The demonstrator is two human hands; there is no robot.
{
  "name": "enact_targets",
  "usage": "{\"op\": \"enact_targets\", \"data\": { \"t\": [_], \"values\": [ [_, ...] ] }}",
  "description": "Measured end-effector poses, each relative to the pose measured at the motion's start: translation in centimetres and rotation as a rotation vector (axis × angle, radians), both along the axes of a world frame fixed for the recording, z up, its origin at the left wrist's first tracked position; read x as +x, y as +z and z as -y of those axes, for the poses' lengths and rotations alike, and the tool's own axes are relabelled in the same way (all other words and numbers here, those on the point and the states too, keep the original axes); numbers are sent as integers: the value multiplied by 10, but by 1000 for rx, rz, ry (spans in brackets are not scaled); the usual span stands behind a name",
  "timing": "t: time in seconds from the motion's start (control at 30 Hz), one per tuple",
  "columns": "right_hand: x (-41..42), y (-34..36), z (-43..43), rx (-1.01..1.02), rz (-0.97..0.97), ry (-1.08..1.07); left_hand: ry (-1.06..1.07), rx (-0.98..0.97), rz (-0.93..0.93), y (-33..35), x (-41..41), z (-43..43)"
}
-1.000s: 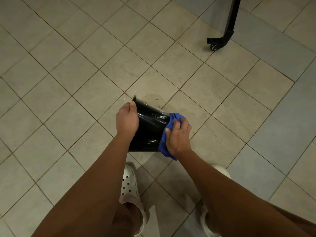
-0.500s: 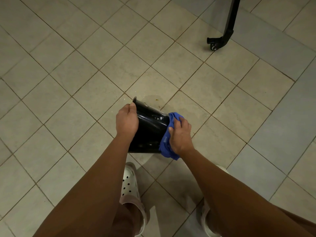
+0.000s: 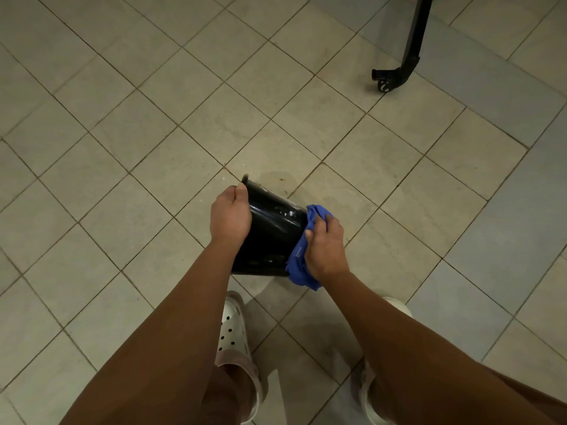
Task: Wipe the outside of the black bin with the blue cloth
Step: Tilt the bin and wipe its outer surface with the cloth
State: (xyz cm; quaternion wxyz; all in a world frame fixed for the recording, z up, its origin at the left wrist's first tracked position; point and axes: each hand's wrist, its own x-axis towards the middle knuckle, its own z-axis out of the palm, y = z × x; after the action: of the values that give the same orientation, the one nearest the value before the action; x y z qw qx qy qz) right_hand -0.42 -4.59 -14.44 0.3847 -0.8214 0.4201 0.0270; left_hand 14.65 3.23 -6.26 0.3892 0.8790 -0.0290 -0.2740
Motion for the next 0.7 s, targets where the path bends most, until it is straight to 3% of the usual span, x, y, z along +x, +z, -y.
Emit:
{"op": "enact_targets", "data": {
  "t": [0.13,0.33,0.53,0.7],
  "values": [
    [-4,4,-19,-106,67,-43,-4,20,-3,-2,0,-4],
    [6,6,-5,-83,115,179,33,-25,-46,-1,2,-4],
    [4,3,8,24,-104,55,39,-48,-13,-1,0,-3],
    [2,12,-5,-147,-211,32,40,-52,-39,0,3,-6]
  ]
}}
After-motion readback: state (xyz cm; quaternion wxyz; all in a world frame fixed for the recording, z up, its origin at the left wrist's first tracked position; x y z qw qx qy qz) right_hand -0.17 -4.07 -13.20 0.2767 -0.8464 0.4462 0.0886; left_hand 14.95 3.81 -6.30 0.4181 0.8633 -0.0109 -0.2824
